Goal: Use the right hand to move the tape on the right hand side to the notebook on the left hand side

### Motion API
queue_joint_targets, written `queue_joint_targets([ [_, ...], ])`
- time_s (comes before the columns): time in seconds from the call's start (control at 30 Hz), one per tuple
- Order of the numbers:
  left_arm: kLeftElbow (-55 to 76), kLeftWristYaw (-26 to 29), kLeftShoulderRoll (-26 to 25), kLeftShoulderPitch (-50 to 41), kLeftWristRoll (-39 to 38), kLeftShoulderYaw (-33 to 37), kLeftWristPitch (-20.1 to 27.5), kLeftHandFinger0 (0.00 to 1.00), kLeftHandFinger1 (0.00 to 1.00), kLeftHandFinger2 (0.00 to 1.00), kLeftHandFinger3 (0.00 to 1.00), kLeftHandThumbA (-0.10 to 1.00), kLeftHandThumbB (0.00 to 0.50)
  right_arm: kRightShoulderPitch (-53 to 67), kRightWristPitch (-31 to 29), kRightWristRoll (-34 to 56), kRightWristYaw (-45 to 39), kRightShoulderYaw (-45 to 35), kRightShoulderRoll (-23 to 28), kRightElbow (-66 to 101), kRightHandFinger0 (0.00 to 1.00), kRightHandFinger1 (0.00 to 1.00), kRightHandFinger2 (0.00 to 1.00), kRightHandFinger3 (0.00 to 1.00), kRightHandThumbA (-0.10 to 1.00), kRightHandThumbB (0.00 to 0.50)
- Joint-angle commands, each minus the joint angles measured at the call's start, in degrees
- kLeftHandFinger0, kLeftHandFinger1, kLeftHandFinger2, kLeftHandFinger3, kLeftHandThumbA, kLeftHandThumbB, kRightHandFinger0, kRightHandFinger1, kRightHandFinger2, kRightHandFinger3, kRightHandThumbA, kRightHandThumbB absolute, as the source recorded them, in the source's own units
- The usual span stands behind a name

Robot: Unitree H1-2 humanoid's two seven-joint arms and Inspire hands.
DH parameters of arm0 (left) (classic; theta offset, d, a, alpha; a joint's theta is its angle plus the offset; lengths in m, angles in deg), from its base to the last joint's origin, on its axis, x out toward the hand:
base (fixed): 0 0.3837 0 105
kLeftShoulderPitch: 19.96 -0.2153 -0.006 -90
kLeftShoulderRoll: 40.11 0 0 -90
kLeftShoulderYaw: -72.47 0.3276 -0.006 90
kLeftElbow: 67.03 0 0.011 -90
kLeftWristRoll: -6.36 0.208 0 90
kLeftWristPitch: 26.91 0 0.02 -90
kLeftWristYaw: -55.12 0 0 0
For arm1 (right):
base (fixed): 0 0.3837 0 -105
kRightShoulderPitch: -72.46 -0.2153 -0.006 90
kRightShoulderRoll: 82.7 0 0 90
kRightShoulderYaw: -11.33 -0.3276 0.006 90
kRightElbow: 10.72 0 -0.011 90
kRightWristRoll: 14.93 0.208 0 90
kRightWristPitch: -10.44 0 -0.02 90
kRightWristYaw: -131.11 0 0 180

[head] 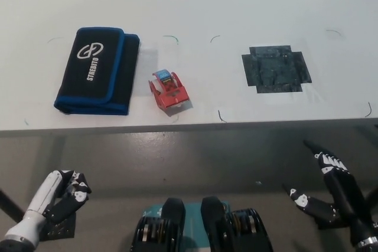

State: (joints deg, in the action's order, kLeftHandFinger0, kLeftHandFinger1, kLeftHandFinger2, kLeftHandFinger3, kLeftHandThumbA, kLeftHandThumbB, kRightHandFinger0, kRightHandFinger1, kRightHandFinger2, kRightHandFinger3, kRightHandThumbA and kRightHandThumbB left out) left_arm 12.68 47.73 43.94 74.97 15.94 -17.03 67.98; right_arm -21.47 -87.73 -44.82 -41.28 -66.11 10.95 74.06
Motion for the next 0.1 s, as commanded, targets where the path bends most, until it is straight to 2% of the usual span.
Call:
queue_joint_targets([
  [0.0, 0.92, -0.21, -1.05, 0.91, 0.3, 0.02, 1.05, 0.07, 0.14, 0.3, 0.39, -0.1, 0.354, -1.83, 0.36, 0.87, -1.83, -1.16, 0.28, 1.57, 1.0, 1.0, 1.0, 1.0, 0.78, 0.5],
  [0.07, 0.91, -0.22, -1.05, 0.92, 0.29, 0.02, 1.06, 0.07, 0.14, 0.3, 0.39, -0.1, 0.355, -1.83, 0.54, 0.99, -2.09, -1.18, 0.28, 1.65, 1.0, 1.0, 1.0, 1.0, 0.78, 0.5],
])
